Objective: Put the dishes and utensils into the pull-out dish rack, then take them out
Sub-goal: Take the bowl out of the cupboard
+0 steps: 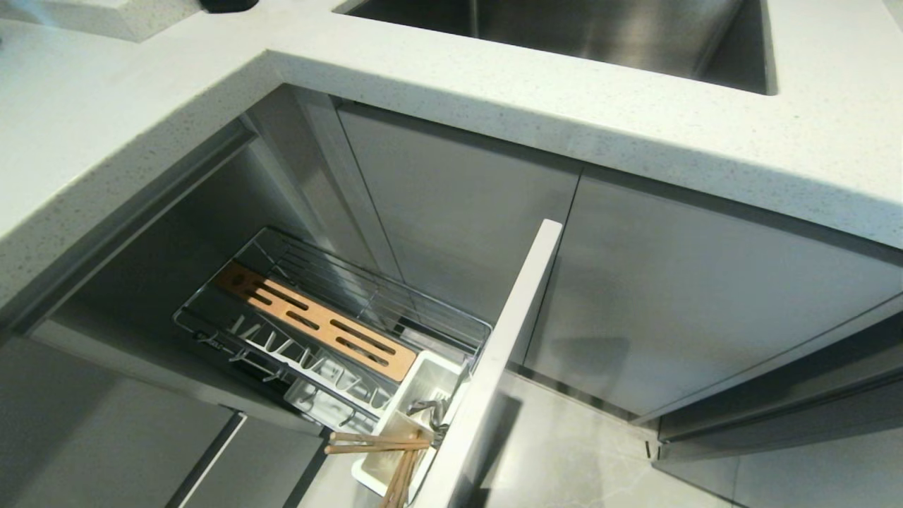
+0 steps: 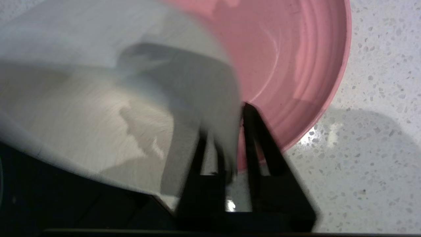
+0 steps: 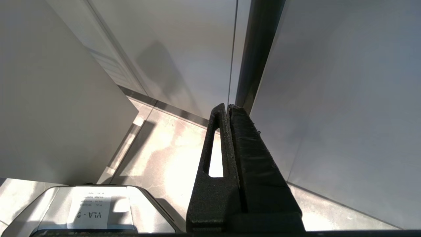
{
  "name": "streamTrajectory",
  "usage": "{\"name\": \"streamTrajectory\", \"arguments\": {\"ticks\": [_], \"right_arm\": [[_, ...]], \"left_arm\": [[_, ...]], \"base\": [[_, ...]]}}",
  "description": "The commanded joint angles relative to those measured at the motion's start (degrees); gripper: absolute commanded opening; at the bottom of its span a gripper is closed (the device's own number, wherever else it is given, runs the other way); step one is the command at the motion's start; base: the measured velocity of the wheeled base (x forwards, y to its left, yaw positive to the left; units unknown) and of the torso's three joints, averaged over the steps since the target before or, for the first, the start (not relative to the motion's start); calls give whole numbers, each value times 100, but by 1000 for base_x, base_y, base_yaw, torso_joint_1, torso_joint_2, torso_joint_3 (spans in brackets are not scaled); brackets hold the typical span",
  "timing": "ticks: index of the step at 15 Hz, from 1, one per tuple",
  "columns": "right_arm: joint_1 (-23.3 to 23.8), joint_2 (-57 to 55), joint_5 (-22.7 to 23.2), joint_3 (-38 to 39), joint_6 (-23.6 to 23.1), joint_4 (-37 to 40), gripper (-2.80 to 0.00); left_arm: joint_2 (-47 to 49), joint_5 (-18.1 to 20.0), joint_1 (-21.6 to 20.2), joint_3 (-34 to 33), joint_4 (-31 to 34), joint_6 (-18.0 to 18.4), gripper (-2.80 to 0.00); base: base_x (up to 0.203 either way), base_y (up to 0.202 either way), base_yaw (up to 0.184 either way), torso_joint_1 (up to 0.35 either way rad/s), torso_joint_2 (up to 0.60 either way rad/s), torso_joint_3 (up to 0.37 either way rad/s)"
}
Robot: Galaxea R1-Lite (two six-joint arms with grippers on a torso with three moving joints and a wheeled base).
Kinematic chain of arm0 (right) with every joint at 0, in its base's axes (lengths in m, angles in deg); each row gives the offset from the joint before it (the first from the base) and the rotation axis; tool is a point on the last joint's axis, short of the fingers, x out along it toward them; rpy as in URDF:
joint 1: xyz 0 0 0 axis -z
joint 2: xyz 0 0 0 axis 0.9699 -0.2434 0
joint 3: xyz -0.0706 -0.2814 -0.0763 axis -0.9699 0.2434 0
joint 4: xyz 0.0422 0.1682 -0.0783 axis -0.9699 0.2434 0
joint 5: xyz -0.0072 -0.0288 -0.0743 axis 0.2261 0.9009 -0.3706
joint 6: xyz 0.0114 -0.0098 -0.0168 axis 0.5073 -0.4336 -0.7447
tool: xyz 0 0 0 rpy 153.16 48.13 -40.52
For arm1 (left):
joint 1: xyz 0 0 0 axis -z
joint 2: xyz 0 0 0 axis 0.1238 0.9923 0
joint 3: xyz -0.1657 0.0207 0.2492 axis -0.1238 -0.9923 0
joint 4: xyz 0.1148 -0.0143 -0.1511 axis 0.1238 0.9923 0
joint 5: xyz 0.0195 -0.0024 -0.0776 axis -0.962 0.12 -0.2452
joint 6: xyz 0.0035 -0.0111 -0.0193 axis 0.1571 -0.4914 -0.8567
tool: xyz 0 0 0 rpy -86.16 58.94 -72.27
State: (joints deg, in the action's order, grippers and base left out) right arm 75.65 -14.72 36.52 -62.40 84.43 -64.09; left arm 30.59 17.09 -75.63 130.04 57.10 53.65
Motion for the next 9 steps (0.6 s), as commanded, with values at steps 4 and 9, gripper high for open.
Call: {"name": "streamTrajectory", "arguments": {"ticks": [4, 9], "right_arm": [[-1, -2, 1, 9, 0, -2, -280], [0, -2, 1, 9, 0, -1, -280]], "left_arm": [[-2, 26, -3, 1, 31, 16, 0], [-122, 43, -3, 8, -29, -320, 0]], "base": [[0, 0, 0, 0, 0, 0], [0, 0, 0, 0, 0, 0]]}}
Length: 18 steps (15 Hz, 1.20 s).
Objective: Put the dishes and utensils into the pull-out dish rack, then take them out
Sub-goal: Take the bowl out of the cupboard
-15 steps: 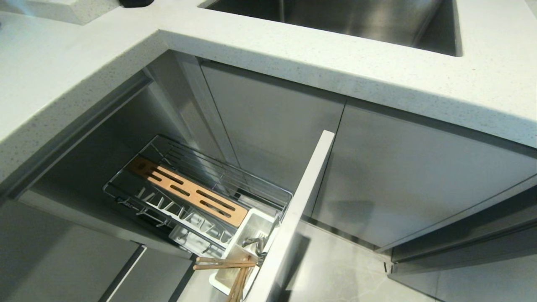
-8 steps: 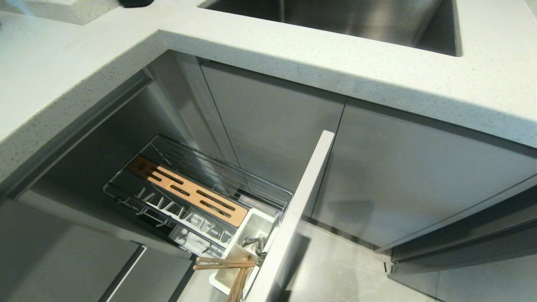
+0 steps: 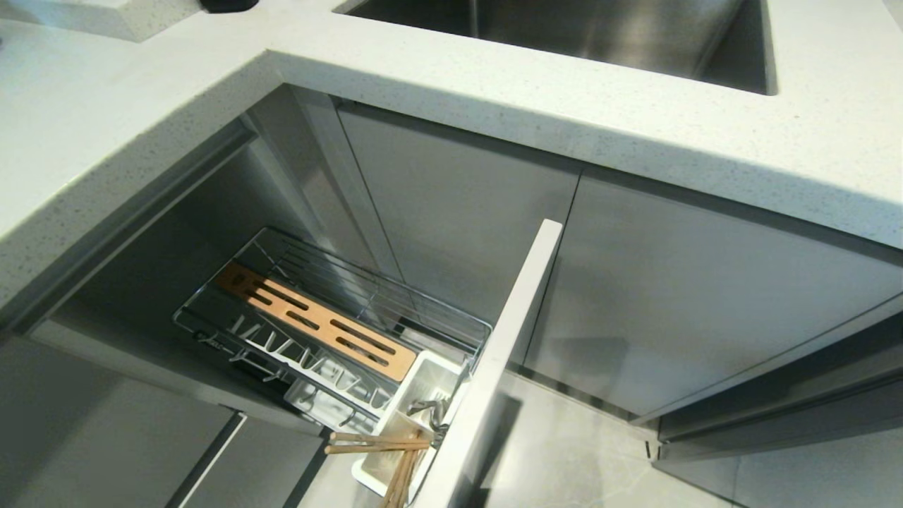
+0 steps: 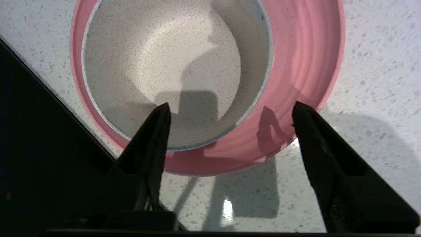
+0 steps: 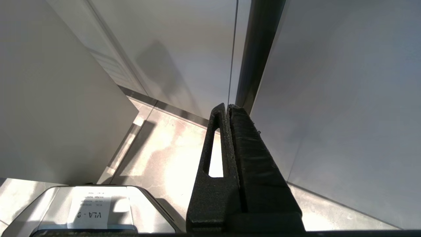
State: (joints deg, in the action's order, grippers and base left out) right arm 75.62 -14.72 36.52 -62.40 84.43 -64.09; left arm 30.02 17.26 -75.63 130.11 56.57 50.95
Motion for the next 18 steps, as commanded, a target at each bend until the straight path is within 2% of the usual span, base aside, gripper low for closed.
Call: {"name": "streamTrajectory", "arguments": {"ticks": [1, 2, 3, 6, 7, 9, 11, 13, 15, 18], "right_arm": [[2, -2, 1, 9, 0, -4, -280], [3, -2, 1, 9, 0, 0, -280], [-5, -2, 1, 9, 0, 0, -280], [3, -2, 1, 9, 0, 0, -280], [3, -2, 1, 9, 0, 0, -280], [3, -2, 1, 9, 0, 0, -280], [-1, -2, 1, 9, 0, -1, -280], [3, -2, 1, 9, 0, -2, -280], [3, -2, 1, 9, 0, 0, -280], [3, -2, 1, 9, 0, -4, -280]], "left_arm": [[-143, 30, -3, -4, -152, -457, 0], [-212, 33, 16, -6, -360, -870, 0], [-304, 33, 67, -10, -639, -1541, 0], [-714, 28, 286, -79, -1787, -3947, 0], [-893, 27, 369, -159, -2245, -4673, -280], [-1303, 18, 483, -672, -3371, -5719, -280], [-1707, 11, 619, -1071, -4286, -6975, -280], [-1956, -97, 995, -1282, -4762, -7693, -280], [-2134, -528, 1731, -1380, -4823, -7939, -280], [-2366, -1839, 3604, -1561, -4825, -7882, -280]], "base": [[0, 0, 0, 0, 0, 0], [0, 0, 0, 0, 0, 0], [0, 0, 0, 0, 0, 0], [0, 0, 0, 0, 0, 0], [0, 0, 0, 0, 0, 0], [0, 0, 0, 0, 0, 0], [0, 0, 0, 0, 0, 0], [0, 0, 0, 0, 0, 0], [0, 0, 0, 0, 0, 0], [0, 0, 0, 0, 0, 0]]}}
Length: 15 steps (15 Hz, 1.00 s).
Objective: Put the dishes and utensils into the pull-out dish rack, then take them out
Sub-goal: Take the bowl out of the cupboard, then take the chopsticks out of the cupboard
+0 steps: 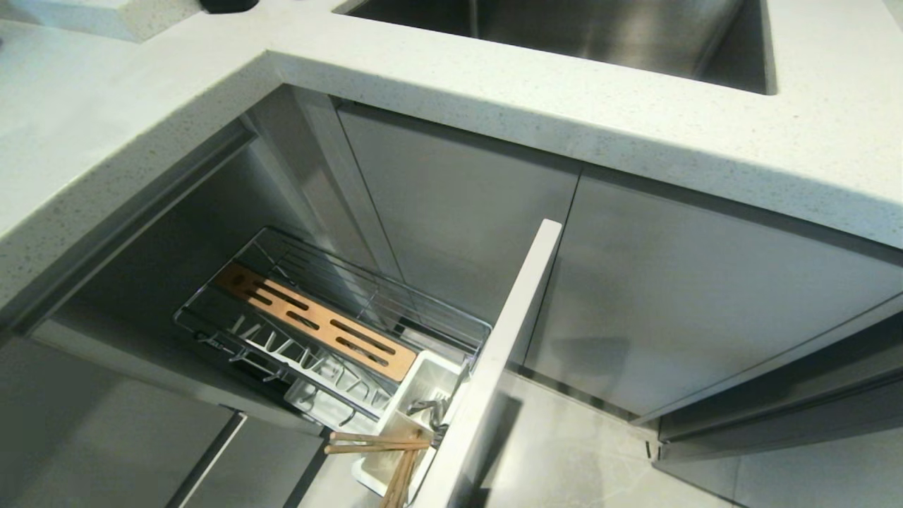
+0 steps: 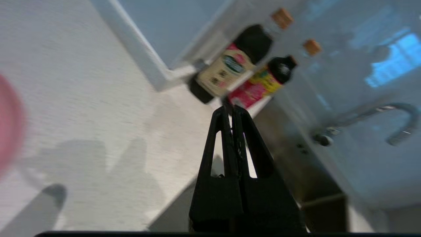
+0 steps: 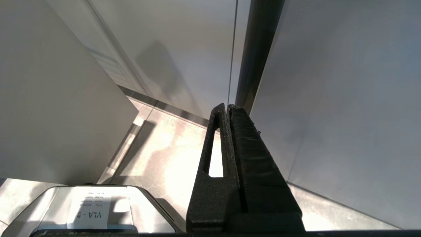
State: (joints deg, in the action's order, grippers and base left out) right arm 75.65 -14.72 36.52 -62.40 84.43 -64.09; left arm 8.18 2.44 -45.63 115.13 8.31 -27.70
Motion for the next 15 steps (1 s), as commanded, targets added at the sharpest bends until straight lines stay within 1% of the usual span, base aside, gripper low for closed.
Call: {"name": "streamTrajectory", "arguments": {"ticks": [1, 3, 4, 5, 7, 9, 11, 13, 15], "right_arm": [[0, -2, 1, 9, 0, 0, -280], [-4, -2, 1, 9, 0, 0, -280], [-3, -2, 1, 9, 0, -2, -280], [0, -2, 1, 9, 0, 0, -280], [-3, -2, 1, 9, 0, -2, -280], [0, -2, 1, 9, 0, 0, -280], [0, -2, 1, 9, 0, -2, -280], [-1, -2, 1, 9, 0, -2, -280], [-3, -2, 1, 9, 0, 0, -280]], "left_arm": [[-249, -881, 1338, -154, 13, 179, -280], [-328, -1920, 2704, -386, 30, 683, -280], [-351, -2361, 3354, -517, 70, 917, -280], [-363, -2672, 3907, -637, 198, 1133, -280], [-329, -2996, 4797, -770, 689, 1409, -280], [-188, -3126, 5547, -820, 1336, 1533, -280], [21, -3234, 6114, -879, 1997, 1851, -280], [208, -3486, 6711, -1065, 2443, 2119, -280], [483, -3782, 7204, -1259, 2814, 2228, -280]], "base": [[0, 0, 0, 0, 0, 0], [0, 0, 0, 0, 0, 0], [0, 0, 0, 0, 0, 0], [0, 0, 0, 0, 0, 0], [0, 0, 0, 0, 0, 0], [0, 0, 0, 0, 0, 0], [0, 0, 0, 0, 0, 0], [0, 0, 0, 0, 0, 0], [0, 0, 0, 0, 0, 0]]}}
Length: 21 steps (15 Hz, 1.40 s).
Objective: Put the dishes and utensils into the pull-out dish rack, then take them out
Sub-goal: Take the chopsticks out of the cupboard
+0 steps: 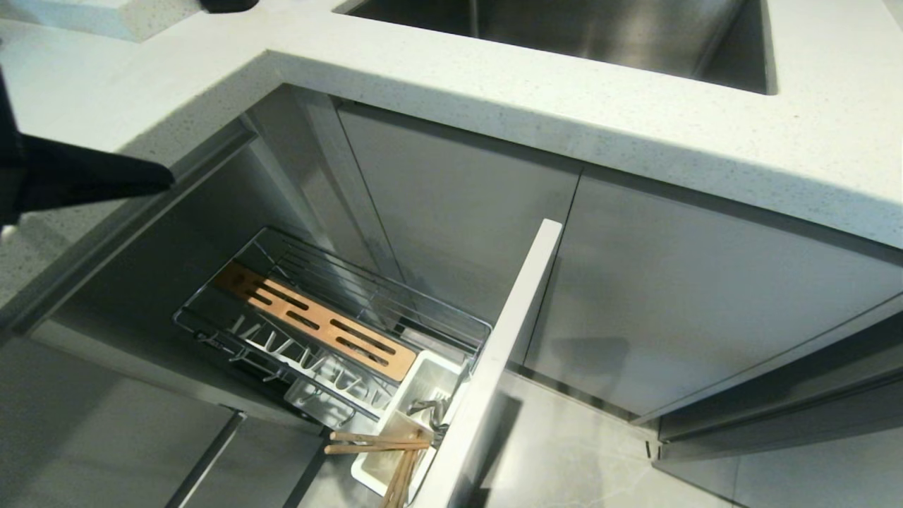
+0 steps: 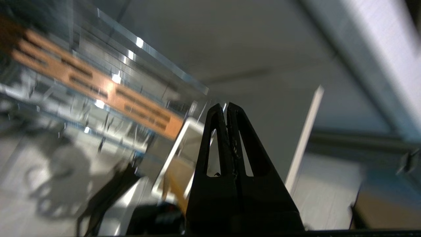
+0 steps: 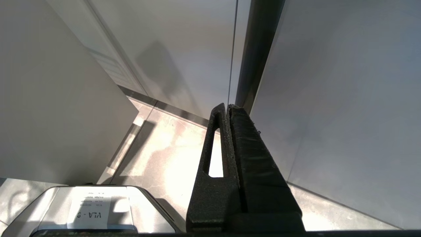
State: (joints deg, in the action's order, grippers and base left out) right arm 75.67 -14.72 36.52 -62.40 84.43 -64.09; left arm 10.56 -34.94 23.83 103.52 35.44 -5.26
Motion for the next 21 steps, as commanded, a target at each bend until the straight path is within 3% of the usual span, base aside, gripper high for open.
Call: {"name": "streamTrajectory", "arguments": {"ticks": [1, 3, 8, 9, 12, 16, 19, 21], "right_arm": [[-11, -2, 1, 9, 0, -5, -280], [-2, -2, 1, 9, 0, 0, -280], [-9, -2, 1, 9, 0, -1, -280], [-3, -2, 1, 9, 0, -2, -280], [-10, -2, 1, 9, 0, -6, -280], [-2, -2, 1, 9, 0, -9, -280], [-2, -2, 1, 9, 0, 0, -280], [-2, -2, 1, 9, 0, 0, -280]], "left_arm": [[396, -151, 486, -200, 397, 15, -280], [709, -272, 730, -318, 1258, 348, -280], [1393, -199, 953, -557, 2374, 807, -280], [1533, -103, 990, -563, 2467, 848, 0], [2077, 190, 1021, -536, 2502, 804, 0], [3062, 282, 982, -392, 2597, 481, 0], [3708, 448, 817, 62, 3329, 391, 0], [3961, 672, 492, 374, 3691, 517, 0]], "base": [[0, 0, 0, 0, 0, 0], [0, 0, 0, 0, 0, 0], [0, 0, 0, 0, 0, 0], [0, 0, 0, 0, 0, 0], [0, 0, 0, 0, 0, 0], [0, 0, 0, 0, 0, 0], [0, 0, 0, 0, 0, 0], [0, 0, 0, 0, 0, 0]]}}
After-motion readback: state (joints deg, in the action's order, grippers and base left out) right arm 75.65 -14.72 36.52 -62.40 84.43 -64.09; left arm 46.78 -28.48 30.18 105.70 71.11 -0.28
